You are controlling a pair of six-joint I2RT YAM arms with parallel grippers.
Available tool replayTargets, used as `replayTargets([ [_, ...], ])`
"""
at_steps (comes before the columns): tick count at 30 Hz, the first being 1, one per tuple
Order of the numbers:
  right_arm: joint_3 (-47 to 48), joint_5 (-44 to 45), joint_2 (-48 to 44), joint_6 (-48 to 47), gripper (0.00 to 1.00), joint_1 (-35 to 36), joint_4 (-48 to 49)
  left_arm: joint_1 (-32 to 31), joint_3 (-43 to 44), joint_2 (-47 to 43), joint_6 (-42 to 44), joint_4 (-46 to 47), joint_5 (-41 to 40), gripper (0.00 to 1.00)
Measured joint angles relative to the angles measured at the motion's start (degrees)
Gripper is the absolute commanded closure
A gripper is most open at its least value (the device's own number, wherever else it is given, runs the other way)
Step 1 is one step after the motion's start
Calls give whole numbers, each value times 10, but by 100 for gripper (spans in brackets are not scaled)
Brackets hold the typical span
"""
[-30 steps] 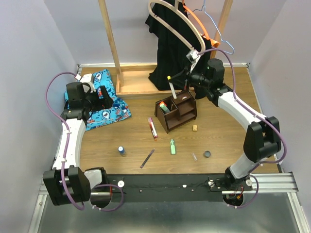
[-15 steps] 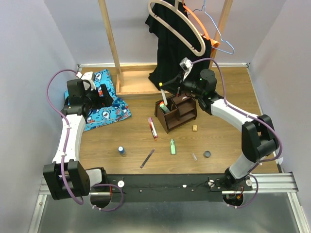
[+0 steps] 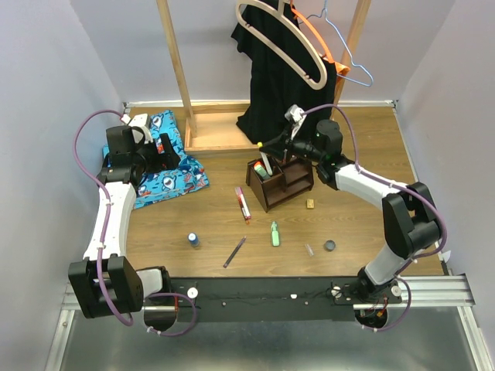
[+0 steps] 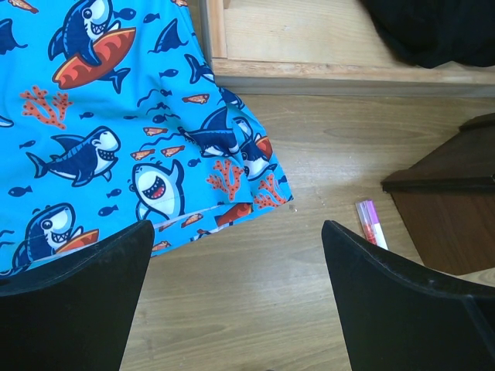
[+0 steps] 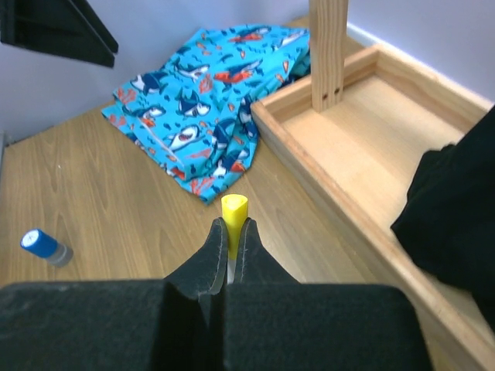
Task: Sort the stationery into containers
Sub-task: Place the pen in the storage box.
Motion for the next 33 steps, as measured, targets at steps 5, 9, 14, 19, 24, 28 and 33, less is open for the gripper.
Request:
replayTargets([
  [5,-23,5,0,-17,86,0,-5,0,0,0,0,0,0,1],
  [9,-26,13,-3,-34,64,0,-17,0,-6,0,-3,4,0,1],
  [14,-26,23,-21,-44,60,0,-47,0,-16,-3,-11,10,-2,1],
  [19,-20,31,-55,-53,59,2,-101,-1,-34,-21,-26,19,-11,1],
  [24,19,45,-76,-83,57,28,-181,-1,-35,-43,-39,20,-15,1],
  [28,110,90,-64,-75,59,101,-281,-1,-35,-71,-56,19,-16,1],
  [33,201,151,-9,-10,67,164,-367,-1,-27,-105,-68,-1,-47,1],
])
